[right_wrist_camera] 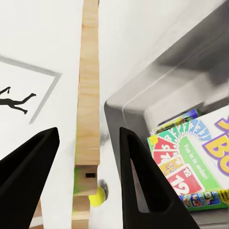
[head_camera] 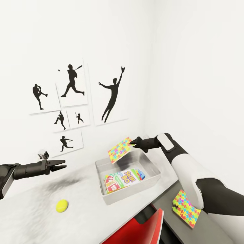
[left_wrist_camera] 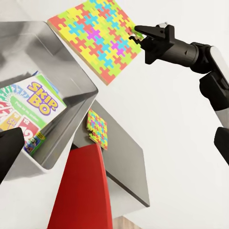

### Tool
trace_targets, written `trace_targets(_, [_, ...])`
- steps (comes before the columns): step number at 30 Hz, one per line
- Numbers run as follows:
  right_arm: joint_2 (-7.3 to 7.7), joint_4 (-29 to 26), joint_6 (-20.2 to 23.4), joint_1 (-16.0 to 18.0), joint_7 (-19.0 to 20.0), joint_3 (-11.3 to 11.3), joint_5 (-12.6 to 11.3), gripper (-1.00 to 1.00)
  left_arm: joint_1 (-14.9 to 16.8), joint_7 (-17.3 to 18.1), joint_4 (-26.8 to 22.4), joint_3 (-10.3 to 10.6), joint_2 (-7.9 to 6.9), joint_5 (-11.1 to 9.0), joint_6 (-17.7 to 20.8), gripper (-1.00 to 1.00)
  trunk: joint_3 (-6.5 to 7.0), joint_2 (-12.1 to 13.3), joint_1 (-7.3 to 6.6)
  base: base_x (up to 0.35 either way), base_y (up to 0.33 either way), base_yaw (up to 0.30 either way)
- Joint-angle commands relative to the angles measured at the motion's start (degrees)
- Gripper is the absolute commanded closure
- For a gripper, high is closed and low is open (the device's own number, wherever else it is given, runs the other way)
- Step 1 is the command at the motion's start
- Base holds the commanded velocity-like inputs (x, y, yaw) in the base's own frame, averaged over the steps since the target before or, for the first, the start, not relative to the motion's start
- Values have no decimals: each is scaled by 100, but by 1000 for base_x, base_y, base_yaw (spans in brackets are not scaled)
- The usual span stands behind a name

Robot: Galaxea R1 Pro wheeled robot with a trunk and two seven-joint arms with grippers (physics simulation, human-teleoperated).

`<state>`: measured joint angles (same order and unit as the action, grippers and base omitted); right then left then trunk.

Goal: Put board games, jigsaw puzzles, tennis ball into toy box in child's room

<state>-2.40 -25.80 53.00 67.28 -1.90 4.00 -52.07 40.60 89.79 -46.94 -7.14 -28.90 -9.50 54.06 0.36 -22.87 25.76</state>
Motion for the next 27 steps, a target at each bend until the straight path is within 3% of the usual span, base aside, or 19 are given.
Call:
trace_targets(1, [3,-4,8,1,-21,22,-31,100,1,21,0,2,-1,1,61,-100,-3,-4,2,3,0,0])
trace_targets(27, [3,10,2,13,-26,39,-6,100,1,21,0,2,-2,1,61,-100,-3,-4,2,0,0,0])
